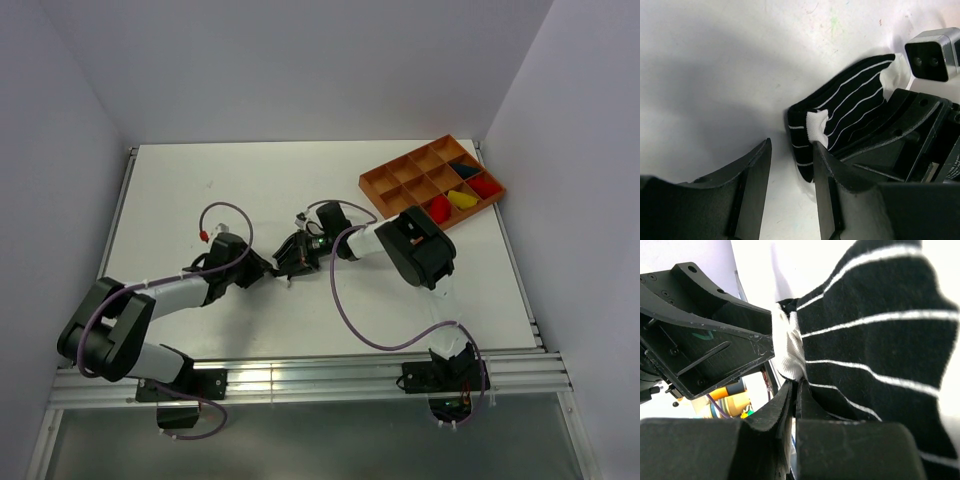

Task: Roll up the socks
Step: Roll the sock at the center of the board.

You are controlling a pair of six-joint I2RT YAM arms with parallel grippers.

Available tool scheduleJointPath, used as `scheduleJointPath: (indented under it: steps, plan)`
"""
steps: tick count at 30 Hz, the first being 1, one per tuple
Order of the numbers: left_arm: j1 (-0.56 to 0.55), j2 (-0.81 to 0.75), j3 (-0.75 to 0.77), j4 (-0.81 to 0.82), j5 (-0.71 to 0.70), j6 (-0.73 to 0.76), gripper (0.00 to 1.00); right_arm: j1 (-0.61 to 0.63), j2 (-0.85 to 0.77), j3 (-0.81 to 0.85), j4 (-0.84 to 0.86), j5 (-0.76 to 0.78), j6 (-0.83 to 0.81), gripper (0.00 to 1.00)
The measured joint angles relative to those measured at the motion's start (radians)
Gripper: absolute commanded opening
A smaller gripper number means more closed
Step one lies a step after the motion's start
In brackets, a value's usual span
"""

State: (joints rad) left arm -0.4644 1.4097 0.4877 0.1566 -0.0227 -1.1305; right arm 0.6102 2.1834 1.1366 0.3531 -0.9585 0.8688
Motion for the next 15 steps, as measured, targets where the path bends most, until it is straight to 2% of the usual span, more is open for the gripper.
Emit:
scheduleJointPath:
  steps: [8, 15]
  plan:
    - [0.000, 0.032, 0.018, 0.031, 0.001, -0.012, 0.49, -0.006, 0.015, -0.002, 0.030, -0.012, 0.013, 0.00]
    - [0.000, 0.024, 0.012, 0.038, -0.004, -0.013, 0.49, -0.008, 0.015, -0.013, 0.054, -0.013, 0.026, 0.00]
